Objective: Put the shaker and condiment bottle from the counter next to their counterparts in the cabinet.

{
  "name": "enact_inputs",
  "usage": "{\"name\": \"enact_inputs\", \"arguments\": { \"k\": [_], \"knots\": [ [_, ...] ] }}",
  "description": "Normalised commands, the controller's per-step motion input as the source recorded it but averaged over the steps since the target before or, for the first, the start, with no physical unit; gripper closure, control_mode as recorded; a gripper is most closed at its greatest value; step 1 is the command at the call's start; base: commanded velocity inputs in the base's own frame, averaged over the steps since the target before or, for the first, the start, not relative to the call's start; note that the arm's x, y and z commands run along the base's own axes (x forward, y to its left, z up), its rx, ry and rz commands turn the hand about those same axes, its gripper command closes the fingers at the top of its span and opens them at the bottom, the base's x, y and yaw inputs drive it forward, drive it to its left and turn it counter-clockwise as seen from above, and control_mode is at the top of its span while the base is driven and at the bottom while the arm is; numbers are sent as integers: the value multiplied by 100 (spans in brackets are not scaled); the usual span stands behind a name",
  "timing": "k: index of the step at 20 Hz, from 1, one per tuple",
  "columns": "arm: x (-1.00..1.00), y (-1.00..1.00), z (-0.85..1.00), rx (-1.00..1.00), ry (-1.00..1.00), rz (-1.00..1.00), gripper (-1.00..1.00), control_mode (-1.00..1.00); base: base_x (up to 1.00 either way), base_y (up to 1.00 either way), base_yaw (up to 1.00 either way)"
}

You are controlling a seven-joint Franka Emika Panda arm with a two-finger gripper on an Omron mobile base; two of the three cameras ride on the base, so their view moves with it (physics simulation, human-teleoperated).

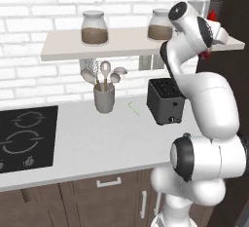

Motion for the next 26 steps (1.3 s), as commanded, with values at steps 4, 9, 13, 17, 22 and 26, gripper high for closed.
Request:
{"name": "enact_inputs", "arguments": {
  "k": [4, 9, 13, 17, 22, 26],
  "knots": [
    [0, -61, 77, -1, 0, -17, 100, -100, 0, 0, 0],
    [0, -3, 3, 0, -1, 0, 100, -100, 0, 0, 0],
    [17, -30, 0, 0, 0, 0, 100, -100, 0, 0, 0],
    [23, -76, 0, 0, 4, 0, 100, -100, 0, 0, 0],
    [27, -49, 0, 3, 0, 0, 100, -100, 0, 0, 0],
    [23, -23, 0, 3, 0, 0, 100, -100, 0, 0, 0]
  ]
}}
